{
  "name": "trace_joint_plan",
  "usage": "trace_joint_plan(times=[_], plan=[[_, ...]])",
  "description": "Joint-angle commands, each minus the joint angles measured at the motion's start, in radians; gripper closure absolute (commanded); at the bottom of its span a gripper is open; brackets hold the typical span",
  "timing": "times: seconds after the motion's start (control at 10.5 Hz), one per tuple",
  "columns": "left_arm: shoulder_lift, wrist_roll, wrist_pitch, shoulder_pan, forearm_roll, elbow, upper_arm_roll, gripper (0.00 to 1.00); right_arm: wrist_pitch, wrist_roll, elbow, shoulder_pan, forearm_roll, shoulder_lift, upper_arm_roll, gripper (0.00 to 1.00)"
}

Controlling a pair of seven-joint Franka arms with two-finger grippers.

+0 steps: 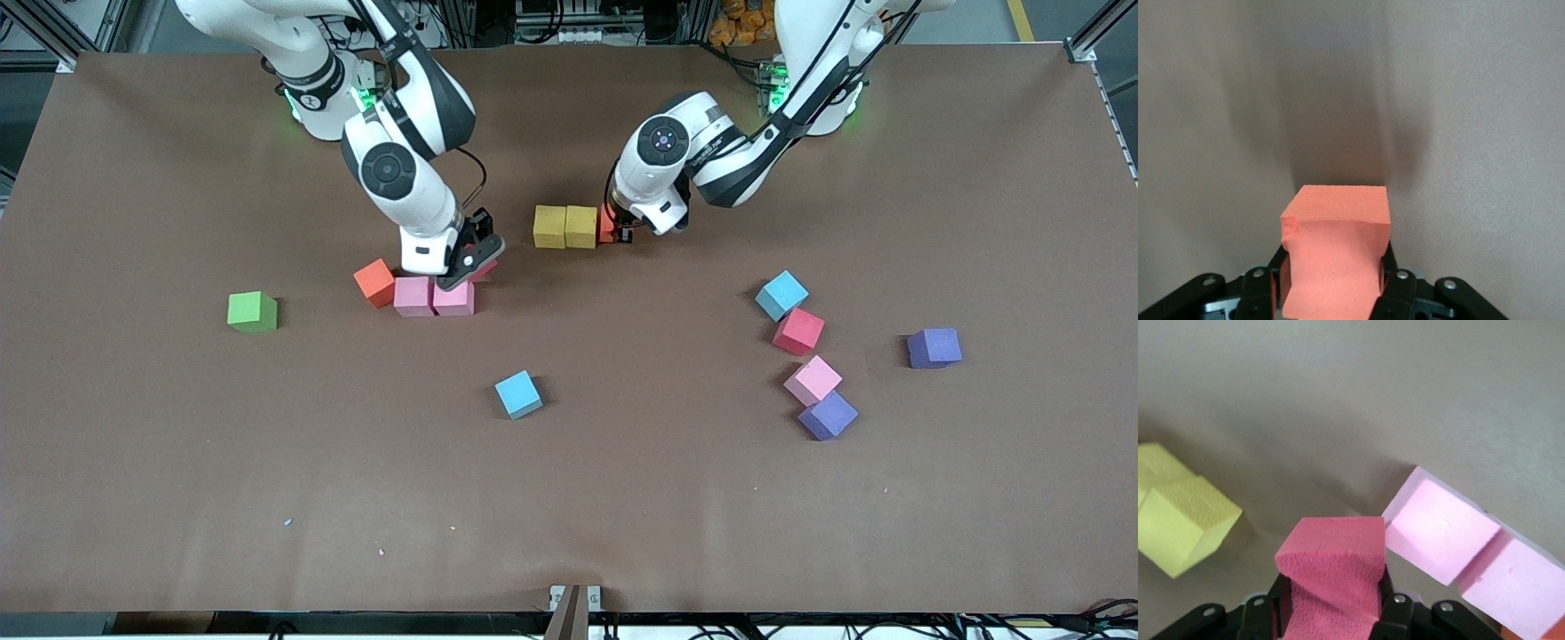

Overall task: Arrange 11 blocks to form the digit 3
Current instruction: 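Lower the orange cube by the yellow cubes while the right gripper carries crimson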

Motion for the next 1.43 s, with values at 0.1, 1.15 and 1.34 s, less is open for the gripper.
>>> trace_joint_plan(times=[0.1,1.15,1.34], plan=[[0.005,-0.01,0.013,-0.002,0.033,0.002,0.004,1.0,0.05,0.224,0.025,-0.004,0.025,0.017,0.017,1.0],[0.039,-0.011,0.01,-0.012,0.076,0.036,0.008,1.0,0.056,0.849,0.239,0.102,0.111,0.219,0.03,1.0],[0.043,-0.019,0.01,-0.012,0.074,0.036,0.008,1.0,0.113,0.892,0.222,0.119,0.109,0.223,0.066,1.0]])
